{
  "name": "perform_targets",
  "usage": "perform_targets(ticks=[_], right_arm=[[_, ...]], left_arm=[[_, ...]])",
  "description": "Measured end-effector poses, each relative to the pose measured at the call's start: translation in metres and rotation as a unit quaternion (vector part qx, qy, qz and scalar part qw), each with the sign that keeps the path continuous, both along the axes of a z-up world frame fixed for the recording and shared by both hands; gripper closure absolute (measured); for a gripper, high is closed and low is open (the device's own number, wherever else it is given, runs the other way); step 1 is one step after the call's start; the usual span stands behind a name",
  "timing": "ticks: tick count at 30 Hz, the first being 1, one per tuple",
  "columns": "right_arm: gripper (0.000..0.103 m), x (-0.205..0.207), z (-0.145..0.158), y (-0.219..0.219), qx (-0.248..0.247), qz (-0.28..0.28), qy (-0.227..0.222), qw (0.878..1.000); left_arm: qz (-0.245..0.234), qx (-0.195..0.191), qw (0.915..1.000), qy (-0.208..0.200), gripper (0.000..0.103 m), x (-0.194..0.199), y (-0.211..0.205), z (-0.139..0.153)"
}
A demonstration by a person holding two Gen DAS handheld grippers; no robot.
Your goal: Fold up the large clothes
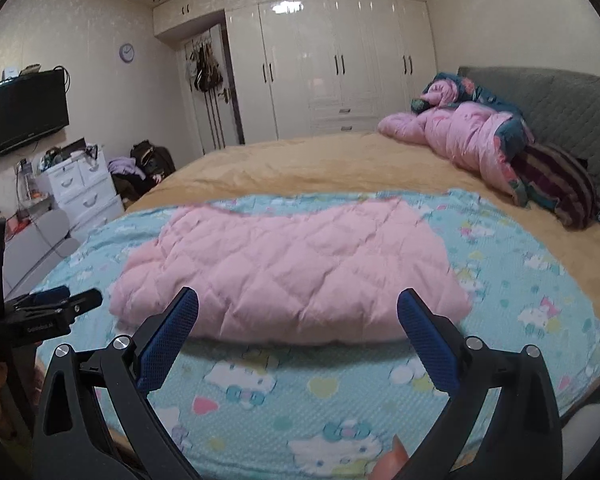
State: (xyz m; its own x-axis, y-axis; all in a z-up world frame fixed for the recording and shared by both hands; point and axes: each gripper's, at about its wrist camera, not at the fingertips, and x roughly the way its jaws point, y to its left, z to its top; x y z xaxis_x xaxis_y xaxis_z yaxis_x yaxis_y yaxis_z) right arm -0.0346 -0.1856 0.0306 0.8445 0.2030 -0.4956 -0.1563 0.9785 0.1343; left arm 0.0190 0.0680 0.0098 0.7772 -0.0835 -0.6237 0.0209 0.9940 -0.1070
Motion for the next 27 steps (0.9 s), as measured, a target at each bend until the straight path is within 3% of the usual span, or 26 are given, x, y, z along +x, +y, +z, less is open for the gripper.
perform_targets(ticks=[5,27], right_arm=[[0.004,-0.011,-0.015,0.008,0.000,0.005,0.023,1.000],[0.004,-0.010,-0.019,0.015,-0.005,0.015,0.044,0.999]], left_arm=[[-0.003,0.009,1.0000,0.004,0.009,-0.015,-0.004,-0.012],[0.003,0.032,0.9994,0.010,0.009,-0.022,-0.010,-0.014]])
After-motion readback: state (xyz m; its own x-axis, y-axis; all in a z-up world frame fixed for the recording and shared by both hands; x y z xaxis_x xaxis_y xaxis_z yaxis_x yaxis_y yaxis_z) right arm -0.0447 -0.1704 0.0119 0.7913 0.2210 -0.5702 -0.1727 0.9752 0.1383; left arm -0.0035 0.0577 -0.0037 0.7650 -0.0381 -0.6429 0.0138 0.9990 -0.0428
